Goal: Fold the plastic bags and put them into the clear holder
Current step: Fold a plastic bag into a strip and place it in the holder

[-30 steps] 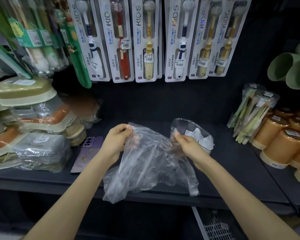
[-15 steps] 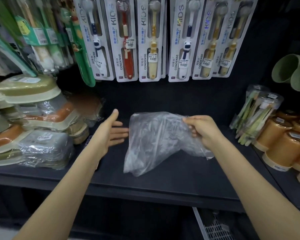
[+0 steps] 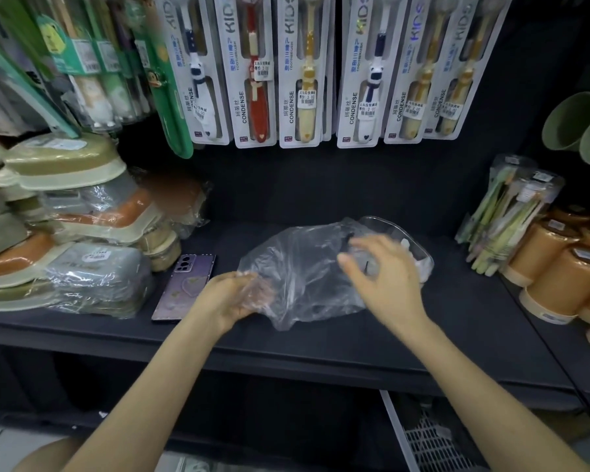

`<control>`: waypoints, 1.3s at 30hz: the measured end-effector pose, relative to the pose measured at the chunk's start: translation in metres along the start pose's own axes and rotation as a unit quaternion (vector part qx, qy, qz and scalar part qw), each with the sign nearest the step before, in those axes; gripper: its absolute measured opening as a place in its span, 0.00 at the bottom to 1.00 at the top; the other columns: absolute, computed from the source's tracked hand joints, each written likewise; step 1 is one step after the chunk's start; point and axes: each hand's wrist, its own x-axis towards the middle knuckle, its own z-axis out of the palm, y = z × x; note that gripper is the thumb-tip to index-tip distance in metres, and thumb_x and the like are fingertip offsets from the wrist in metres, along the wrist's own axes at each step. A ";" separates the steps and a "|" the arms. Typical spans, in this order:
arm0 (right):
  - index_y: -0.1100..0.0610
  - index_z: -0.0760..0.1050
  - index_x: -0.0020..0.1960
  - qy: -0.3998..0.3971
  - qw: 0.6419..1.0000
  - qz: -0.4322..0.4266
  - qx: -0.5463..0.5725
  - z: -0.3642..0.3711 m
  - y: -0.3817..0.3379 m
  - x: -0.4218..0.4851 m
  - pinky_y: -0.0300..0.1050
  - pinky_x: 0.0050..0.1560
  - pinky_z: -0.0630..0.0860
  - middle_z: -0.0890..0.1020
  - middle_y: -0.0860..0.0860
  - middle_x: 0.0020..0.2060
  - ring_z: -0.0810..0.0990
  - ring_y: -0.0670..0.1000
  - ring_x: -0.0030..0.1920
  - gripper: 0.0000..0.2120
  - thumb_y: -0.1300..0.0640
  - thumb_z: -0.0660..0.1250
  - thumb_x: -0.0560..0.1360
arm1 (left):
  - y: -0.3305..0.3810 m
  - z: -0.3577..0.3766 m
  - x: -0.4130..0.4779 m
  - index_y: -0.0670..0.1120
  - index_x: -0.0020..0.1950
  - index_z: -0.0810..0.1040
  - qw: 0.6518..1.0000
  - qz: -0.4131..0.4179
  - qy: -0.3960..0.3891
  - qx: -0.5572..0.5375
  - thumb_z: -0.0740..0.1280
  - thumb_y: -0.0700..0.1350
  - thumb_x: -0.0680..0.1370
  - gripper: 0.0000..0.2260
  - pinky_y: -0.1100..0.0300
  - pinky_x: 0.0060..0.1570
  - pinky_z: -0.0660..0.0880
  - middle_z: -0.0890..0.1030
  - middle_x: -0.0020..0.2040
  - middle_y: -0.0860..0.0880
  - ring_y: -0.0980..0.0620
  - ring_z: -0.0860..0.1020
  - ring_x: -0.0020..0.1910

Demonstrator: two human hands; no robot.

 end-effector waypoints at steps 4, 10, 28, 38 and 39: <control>0.50 0.66 0.73 -0.264 0.956 0.125 0.032 0.014 0.016 -0.025 0.46 0.68 0.65 0.74 0.45 0.64 0.69 0.47 0.67 0.33 0.43 0.71 0.71 | -0.008 -0.003 -0.001 0.35 0.55 0.77 0.997 -0.039 -0.034 -0.057 0.61 0.32 0.79 0.08 0.59 0.30 0.80 0.84 0.42 0.41 0.49 0.84 0.35; 0.48 0.77 0.58 -0.252 0.951 0.178 0.014 0.014 0.040 -0.047 0.42 0.50 0.74 0.79 0.42 0.36 0.78 0.43 0.42 0.18 0.49 0.74 0.70 | -0.020 -0.022 0.003 0.35 0.50 0.77 0.994 -0.039 0.021 -0.095 0.62 0.36 0.80 0.05 0.58 0.31 0.81 0.82 0.51 0.37 0.47 0.82 0.41; 0.55 0.81 0.51 -0.192 0.909 0.270 0.254 -0.019 0.071 -0.065 0.31 0.43 0.75 0.80 0.50 0.38 0.79 0.45 0.40 0.12 0.63 0.76 0.69 | -0.036 -0.035 -0.047 0.32 0.62 0.73 0.995 -0.027 0.060 0.075 0.65 0.37 0.79 0.13 0.62 0.27 0.78 0.79 0.38 0.39 0.46 0.78 0.34; 0.58 0.80 0.57 -0.288 0.906 0.233 0.204 -0.052 0.085 -0.069 0.31 0.42 0.75 0.83 0.49 0.41 0.78 0.41 0.38 0.22 0.71 0.76 0.65 | -0.033 -0.040 -0.051 0.34 0.47 0.74 0.997 -0.062 0.031 -0.019 0.59 0.28 0.79 0.06 0.60 0.32 0.81 0.80 0.44 0.38 0.44 0.80 0.42; 0.55 0.80 0.57 -0.300 0.903 0.236 0.199 -0.054 0.084 -0.068 0.32 0.43 0.75 0.84 0.49 0.44 0.79 0.41 0.41 0.23 0.70 0.76 0.65 | -0.034 -0.039 -0.051 0.34 0.48 0.74 0.998 -0.060 0.028 -0.009 0.59 0.28 0.79 0.06 0.61 0.32 0.81 0.80 0.44 0.38 0.44 0.81 0.41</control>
